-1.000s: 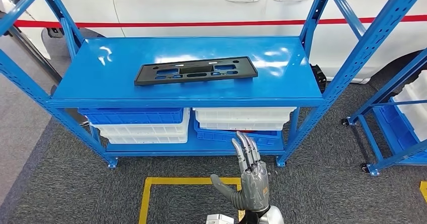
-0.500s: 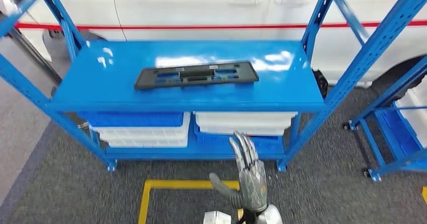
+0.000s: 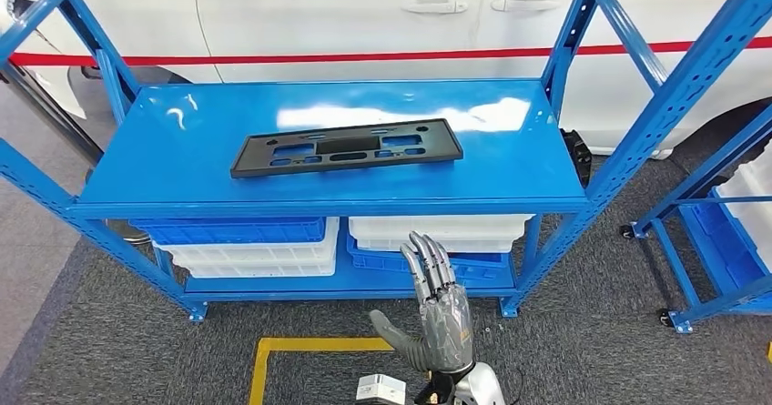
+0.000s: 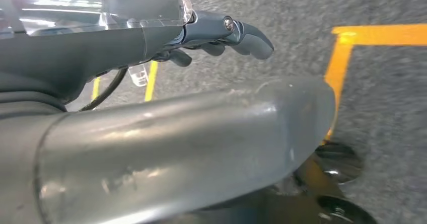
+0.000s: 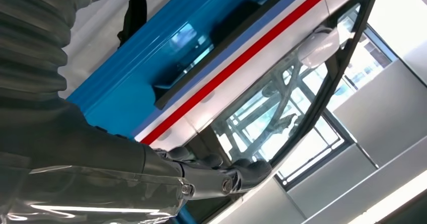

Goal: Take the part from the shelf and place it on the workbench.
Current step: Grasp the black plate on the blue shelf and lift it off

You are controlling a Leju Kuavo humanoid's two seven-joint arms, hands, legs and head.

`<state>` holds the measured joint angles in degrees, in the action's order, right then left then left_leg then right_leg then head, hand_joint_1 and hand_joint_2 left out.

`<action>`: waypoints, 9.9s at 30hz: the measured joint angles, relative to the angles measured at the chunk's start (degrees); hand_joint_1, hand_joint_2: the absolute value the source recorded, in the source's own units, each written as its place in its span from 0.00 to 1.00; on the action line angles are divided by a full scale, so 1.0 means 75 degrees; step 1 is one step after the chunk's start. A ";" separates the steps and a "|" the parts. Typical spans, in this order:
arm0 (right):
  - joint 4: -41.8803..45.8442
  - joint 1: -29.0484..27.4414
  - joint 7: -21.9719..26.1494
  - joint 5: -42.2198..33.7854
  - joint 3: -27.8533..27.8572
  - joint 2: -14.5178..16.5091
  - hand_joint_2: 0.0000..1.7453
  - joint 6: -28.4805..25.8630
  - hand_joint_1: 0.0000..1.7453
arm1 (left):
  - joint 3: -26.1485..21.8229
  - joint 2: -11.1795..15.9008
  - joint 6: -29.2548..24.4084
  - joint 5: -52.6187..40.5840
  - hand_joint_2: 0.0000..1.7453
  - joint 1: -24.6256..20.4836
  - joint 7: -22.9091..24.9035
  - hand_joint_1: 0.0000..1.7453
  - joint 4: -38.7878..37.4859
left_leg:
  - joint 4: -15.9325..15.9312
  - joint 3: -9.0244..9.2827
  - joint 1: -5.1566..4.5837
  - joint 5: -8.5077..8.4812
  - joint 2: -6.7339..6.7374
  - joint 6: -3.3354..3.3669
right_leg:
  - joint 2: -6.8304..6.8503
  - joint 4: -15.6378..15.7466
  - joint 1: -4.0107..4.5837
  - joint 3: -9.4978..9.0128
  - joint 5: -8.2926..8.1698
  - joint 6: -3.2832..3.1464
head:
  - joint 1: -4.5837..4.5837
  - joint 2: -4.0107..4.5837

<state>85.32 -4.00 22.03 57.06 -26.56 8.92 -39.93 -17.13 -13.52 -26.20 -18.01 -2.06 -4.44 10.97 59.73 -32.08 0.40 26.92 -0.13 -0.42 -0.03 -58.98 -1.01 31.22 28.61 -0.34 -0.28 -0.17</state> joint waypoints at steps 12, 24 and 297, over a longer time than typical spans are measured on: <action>-0.0129 0.0081 -0.0026 -0.0011 -0.0079 -0.0044 1.00 -0.0003 0.00 | -0.0024 -0.0014 0.0002 -0.0003 0.00 0.0014 -0.0005 0.00 0.0004 | -0.0215 0.0393 -0.0069 0.0253 -0.0041 0.0385 | 0.0006 -0.1432 0.0039 0.1160 -0.0050 0.0106 | 0.0072 0.0000; -0.0163 0.0091 -0.0061 -0.0072 -0.0133 -0.0052 1.00 -0.0003 0.00 | -0.0032 -0.0046 -0.0021 -0.0017 0.00 -0.0014 -0.0004 0.00 0.0027 | 0.1435 -0.0305 -0.0024 0.1197 -0.0008 -0.0058 | 0.0036 0.0176 0.0045 0.0227 -0.0301 -0.0213 | -0.0020 0.0000; 0.3673 -0.0255 0.1480 -0.8361 0.0058 -0.2175 1.00 0.4672 1.00 | -0.4025 -0.0162 0.0949 0.0229 1.00 -0.0156 -0.3837 0.00 0.0251 | -0.0417 0.0571 -0.0106 0.0229 0.0038 0.0355 | 0.0034 -0.0145 0.0059 0.0758 -0.0525 0.0109 | -0.0028 0.0001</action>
<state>112.87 -5.91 33.14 -5.64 -26.13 -7.39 -4.89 -47.32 -14.73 -19.09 -16.29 -3.23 -33.22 12.85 56.60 -27.81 -0.39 28.64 0.16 2.23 0.23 -60.07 -0.57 36.90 24.67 0.48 -0.49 -0.16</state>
